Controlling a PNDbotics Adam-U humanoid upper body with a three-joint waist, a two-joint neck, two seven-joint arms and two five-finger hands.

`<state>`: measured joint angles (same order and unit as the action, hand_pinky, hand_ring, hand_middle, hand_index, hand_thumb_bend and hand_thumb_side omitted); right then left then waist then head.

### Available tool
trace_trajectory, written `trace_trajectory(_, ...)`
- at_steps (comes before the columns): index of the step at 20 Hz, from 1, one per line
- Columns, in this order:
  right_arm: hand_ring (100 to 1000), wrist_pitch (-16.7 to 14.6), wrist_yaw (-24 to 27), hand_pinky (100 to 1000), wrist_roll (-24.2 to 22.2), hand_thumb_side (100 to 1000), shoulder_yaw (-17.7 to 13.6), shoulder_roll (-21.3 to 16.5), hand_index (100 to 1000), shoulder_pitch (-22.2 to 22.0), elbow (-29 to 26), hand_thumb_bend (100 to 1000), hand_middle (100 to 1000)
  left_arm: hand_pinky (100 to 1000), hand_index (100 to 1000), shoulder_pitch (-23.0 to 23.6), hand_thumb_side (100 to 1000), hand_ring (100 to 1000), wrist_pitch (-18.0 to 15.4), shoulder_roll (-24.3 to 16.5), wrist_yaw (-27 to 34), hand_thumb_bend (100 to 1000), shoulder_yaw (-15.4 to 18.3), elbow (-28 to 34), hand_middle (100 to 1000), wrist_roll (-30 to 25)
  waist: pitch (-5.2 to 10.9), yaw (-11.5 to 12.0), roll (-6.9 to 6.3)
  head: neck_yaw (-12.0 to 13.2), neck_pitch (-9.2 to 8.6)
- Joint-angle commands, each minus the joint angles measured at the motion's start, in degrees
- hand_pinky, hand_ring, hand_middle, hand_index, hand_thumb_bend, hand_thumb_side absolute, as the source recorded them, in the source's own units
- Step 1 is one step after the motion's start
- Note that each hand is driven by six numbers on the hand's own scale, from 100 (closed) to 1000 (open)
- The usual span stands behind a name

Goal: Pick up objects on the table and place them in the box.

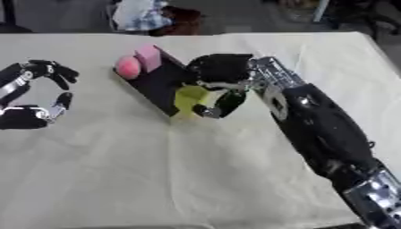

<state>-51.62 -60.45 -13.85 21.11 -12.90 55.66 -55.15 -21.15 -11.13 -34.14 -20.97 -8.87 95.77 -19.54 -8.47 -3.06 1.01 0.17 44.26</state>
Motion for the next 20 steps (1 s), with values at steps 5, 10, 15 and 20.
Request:
trace_trajectory(5, 814, -0.3, -8.2, 855, 2.8, 269, -4.5, 5.0, 1000, 3.8, 5.7, 100, 694, 795, 829, -1.1, 404, 637, 0.0, -0.2, 0.6, 100, 0.7, 1.3, 667, 0.1, 0.98, 0.6, -1.39, -1.0, -0.14)
trace_trajectory(10, 820, 0.1, -16.2, 858, 5.3, 292, -6.4, 8.8, 1000, 4.6, 10.5, 100, 715, 795, 829, -1.4, 404, 637, -0.1, 0.3, 0.8, 100, 0.5, 1.4, 666, -0.1, 0.89, 1.1, -1.71, -1.5, -0.14)
trace_trajectory(15, 840, 1.5, -24.4, 865, 9.3, 313, -8.3, 10.2, 1000, 4.7, 13.5, 100, 826, 796, 829, -1.4, 407, 636, -0.1, 0.5, 0.8, 100, 0.5, 1.5, 666, -0.1, 0.85, 1.4, -1.65, -1.7, -0.14)
trace_trajectory(20, 885, 1.1, -29.0, 880, 12.6, 344, -8.6, 8.8, 1000, 5.6, 13.2, 100, 966, 796, 828, -1.3, 410, 636, -0.1, 0.4, 0.7, 100, 0.5, 1.3, 665, 0.0, 0.89, 1.3, -1.28, -1.6, -0.14)
